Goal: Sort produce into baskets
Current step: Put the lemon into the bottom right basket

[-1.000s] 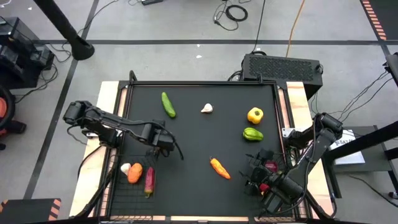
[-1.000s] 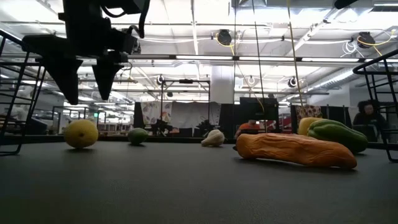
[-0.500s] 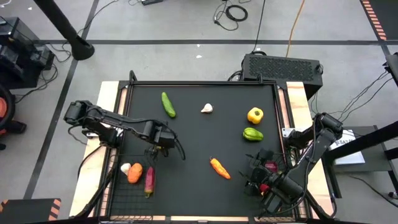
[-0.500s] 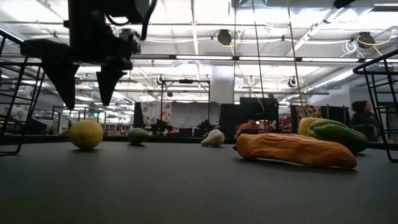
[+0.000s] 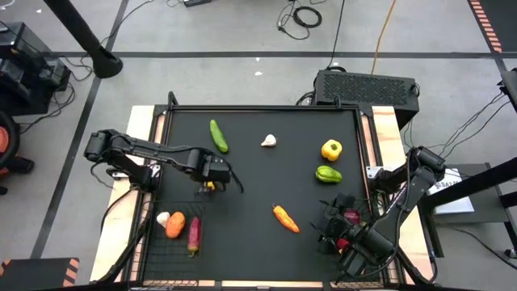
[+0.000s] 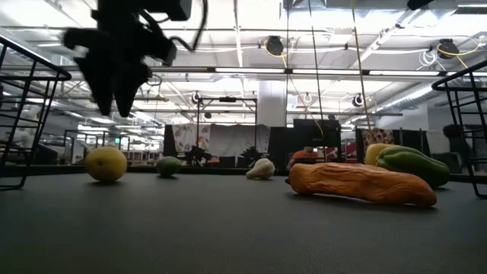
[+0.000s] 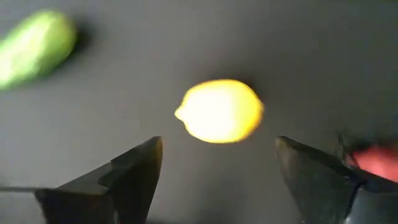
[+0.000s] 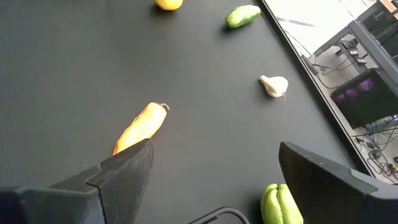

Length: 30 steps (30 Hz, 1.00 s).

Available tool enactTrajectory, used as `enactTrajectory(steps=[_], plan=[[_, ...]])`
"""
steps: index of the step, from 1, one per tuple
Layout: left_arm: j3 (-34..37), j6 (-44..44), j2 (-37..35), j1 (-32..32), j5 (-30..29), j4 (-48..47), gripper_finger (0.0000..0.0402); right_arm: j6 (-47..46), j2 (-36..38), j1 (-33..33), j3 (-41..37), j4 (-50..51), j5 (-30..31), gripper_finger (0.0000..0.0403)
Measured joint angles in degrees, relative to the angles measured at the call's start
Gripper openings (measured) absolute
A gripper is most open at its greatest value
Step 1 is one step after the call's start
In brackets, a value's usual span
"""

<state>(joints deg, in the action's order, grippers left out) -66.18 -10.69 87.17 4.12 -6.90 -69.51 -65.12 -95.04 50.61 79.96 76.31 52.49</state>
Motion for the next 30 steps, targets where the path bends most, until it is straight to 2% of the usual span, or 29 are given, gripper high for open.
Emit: enactTrajectory(steps=[4, 8, 13, 18, 23, 26, 30], plan=[[0.0, -16.1, 0.7, -3.3, -0.5, 0.8, 0.0313, -0.6, 0.0, 0.0, 0.0, 0.0, 0.0, 0.0336], [0.0, -26.7, 0.6, -4.9, -0.4, 5.8, 0.0313, -1.2, 0.0, 0.0, 0.0, 0.0, 0.0, 0.0336], [0.0, -42.0, 0.5, -4.0, -1.2, 6.7, 0.0313, -1.4, 0.0, -0.2, 0.0, -0.6, 1.3, 0.0336], [-0.1, -55.6, 0.9, -3.6, -4.6, 8.2, 0.0312, 1.8, 0.0, -1.3, 0.0, -1.2, 3.0, 0.0336], [-0.1, -64.5, 1.3, -1.7, -8.2, 6.6, 0.0316, 6.2, 0.0, -3.1, 0.0, -1.2, 3.1, 0.0336], [-0.1, -69.2, 1.9, 0.5, -11.9, 5.4, 0.0332, 7.4, 0.0, -3.9, 0.0, -1.2, 3.1, 0.0336], [-0.1, -72.2, 3.8, 2.2, -12.7, 2.2, 0.0362, 7.7, 0.0, -4.6, 0.0, -1.6, 3.1, 0.0336]])
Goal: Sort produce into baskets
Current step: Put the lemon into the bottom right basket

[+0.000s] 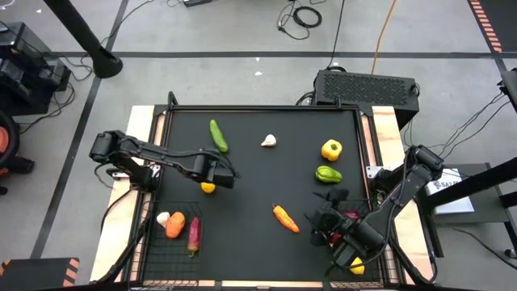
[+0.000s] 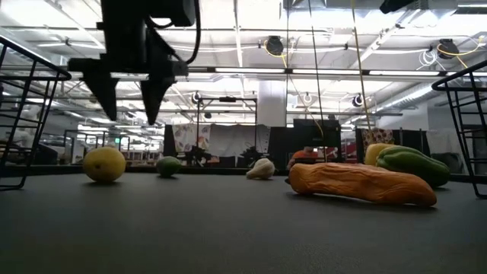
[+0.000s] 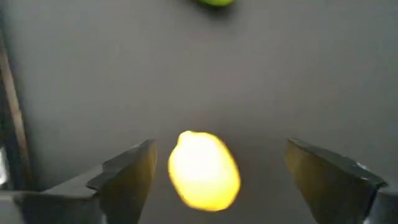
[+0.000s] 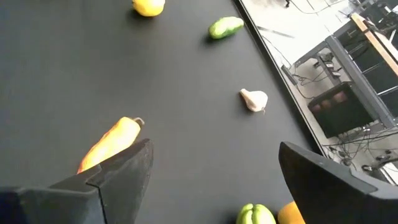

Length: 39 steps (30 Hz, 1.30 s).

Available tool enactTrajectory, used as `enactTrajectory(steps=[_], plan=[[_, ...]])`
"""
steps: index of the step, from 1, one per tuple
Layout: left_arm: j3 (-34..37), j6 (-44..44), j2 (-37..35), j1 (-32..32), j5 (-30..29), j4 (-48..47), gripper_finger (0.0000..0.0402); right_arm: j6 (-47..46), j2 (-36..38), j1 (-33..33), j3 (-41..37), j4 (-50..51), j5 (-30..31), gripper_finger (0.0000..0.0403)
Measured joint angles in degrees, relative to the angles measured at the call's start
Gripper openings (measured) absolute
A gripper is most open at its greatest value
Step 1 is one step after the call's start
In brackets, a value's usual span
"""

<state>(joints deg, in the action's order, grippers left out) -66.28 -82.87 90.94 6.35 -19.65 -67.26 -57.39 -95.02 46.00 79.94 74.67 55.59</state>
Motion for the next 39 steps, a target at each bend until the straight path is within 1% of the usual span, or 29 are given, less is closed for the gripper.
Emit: enactTrajectory(steps=[3, 6, 11, 15, 19, 29, 33, 39], plan=[[0.0, -2.0, 2.1, 0.5, -0.1, -0.7, 0.0381, 0.2, 0.0, -0.2, 0.0, -1.2, 0.0, 0.0336], [0.0, -3.5, 4.1, 0.5, -0.2, -1.3, 0.0392, 1.1, 0.0, -0.2, 0.0, -2.2, -0.1, 0.0336], [0.0, -4.0, 7.4, 0.5, 0.9, -1.1, 0.0393, 2.5, 0.0, -0.2, 0.0, -3.6, -0.5, 0.0336], [0.0, -5.3, 8.9, 0.5, 2.9, -1.1, 0.0393, 2.7, 0.0, -0.2, 0.0, -3.6, -0.5, 0.0336], [0.0, -5.4, 9.6, 0.5, 4.5, -1.4, 0.0393, 3.0, 0.0, -0.2, 0.0, -3.6, -0.5, 0.0336], [0.2, -6.8, 9.6, 2.4, 5.9, -1.1, 0.0393, 1.7, 0.0, 1.9, 0.0, -3.8, -0.5, 0.0336], [2.4, -6.9, 9.6, 2.4, 7.6, 0.9, 0.0393, 0.9, 0.0, 2.7, 0.0, -4.0, -0.5, 0.0336], [7.1, -6.8, 9.6, 2.4, 9.2, 8.3, 0.0393, 0.9, 0.0, 3.3, 0.0, -5.4, -0.5, 0.0336]])
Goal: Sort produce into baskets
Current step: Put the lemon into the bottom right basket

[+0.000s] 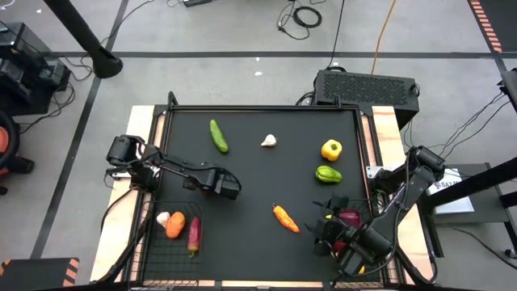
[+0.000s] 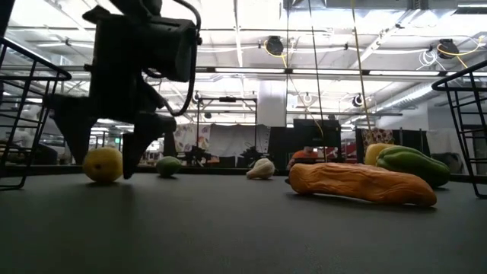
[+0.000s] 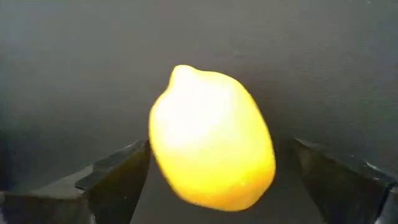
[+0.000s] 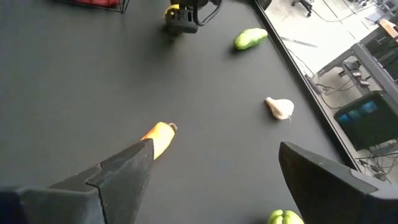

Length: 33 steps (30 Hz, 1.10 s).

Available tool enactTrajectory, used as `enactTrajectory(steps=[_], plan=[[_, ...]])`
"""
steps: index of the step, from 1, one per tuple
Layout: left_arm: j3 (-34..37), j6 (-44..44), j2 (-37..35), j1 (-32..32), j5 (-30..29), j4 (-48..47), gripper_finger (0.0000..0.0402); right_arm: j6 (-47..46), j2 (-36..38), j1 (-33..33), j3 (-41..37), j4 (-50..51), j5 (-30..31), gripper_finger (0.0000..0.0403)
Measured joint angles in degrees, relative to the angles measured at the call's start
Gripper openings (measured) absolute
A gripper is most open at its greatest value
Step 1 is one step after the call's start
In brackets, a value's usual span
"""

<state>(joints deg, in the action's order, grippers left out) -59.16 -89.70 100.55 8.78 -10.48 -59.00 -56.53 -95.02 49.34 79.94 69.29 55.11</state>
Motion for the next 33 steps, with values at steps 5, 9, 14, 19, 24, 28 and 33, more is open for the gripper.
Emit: enactTrajectory(steps=[5, 9, 14, 19, 24, 28, 33], plan=[[0.5, 1.5, 0.0, 0.0, -0.1, 0.1, 0.0388, 0.0, 0.0, 0.0, 0.0, -0.2, 0.0, 0.0336], [0.5, 3.1, 0.0, -0.2, -0.2, 0.0, 0.0356, 0.1, 0.0, 0.0, 0.0, -0.3, 0.0, 0.0336], [0.5, 4.6, 0.0, -0.9, -0.6, 0.0, 0.0305, 0.2, 0.0, -0.1, 0.0, -0.3, 0.0, 0.0336], [0.5, 8.0, 0.0, -1.5, -1.7, 0.2, 0.027, 0.2, 0.0, -0.1, 0.0, -0.3, 0.0, 0.0336], [-1.1, 14.7, 0.0, -1.7, -4.4, 0.2, 0.0259, 0.2, 0.0, -0.1, 0.0, -0.3, 0.0, 0.0336], [-4.8, 22.2, 0.0, -1.5, -6.7, 0.4, 0.0258, 1.0, 0.0, -0.1, 0.0, -0.3, 0.3, 0.0336], [-12.8, 40.5, -0.1, -0.8, -6.8, 5.8, 0.0257, 5.5, 0.0, -0.2, 0.0, -0.8, 0.3, 0.0336]])
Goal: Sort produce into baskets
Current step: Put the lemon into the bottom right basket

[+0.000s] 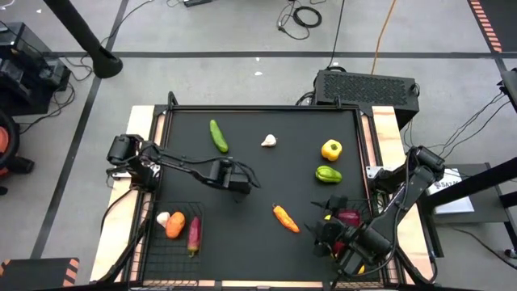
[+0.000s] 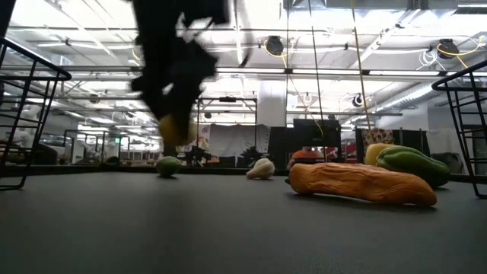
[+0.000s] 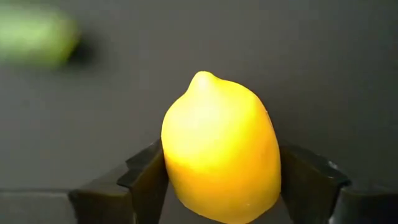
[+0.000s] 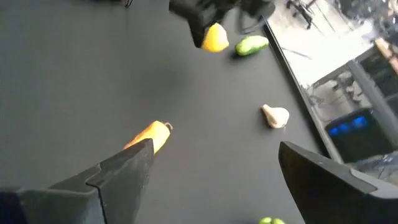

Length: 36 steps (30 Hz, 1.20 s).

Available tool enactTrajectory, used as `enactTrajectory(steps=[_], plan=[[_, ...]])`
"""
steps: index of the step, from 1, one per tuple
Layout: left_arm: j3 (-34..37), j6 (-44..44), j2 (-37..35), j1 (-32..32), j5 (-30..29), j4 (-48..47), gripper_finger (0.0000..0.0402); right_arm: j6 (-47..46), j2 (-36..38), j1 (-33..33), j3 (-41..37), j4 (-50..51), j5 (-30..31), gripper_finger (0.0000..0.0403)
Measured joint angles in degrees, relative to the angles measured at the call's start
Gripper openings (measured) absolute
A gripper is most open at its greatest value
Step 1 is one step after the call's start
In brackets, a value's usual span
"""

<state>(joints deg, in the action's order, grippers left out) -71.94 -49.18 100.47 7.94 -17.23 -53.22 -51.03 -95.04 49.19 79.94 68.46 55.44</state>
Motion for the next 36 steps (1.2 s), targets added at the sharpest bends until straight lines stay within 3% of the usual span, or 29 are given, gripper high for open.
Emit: enactTrajectory(steps=[6, 10, 14, 21, 24, 32, 36], plan=[[-9.8, 24.3, 0.0, 1.4, 11.3, 8.8, 0.0257, 9.7, -1.4, -1.2, 0.0, -0.6, -3.3, 0.0336], [-13.8, 38.9, 0.0, 3.0, 19.7, 14.6, 0.0256, 19.8, -1.2, -1.6, 0.0, -6.4, -1.7, 0.0333], [-15.0, 47.2, 0.0, 4.1, 26.7, 20.7, 0.0256, 33.1, -1.2, -0.6, 0.0, -14.5, 2.4, 0.0324], [-15.1, 52.8, 0.0, 5.0, 29.3, 26.0, 0.0256, 55.6, -1.2, -2.5, 0.0, -32.4, 3.4, 0.0315], [-15.1, 52.8, 0.0, 5.0, 30.3, 26.4, 0.0256, 61.3, -1.2, -4.4, 0.0, -37.5, -0.4, 0.0315], [-15.1, 53.0, 0.0, 5.8, 32.1, 26.8, 0.0256, 68.8, -1.2, -9.2, 0.0, -40.4, -7.3, 0.0315], [-15.1, 53.1, 0.0, 6.1, 32.1, 26.6, 0.0256, 70.0, -1.1, -11.7, 0.0, -40.9, -15.2, 0.0315]])
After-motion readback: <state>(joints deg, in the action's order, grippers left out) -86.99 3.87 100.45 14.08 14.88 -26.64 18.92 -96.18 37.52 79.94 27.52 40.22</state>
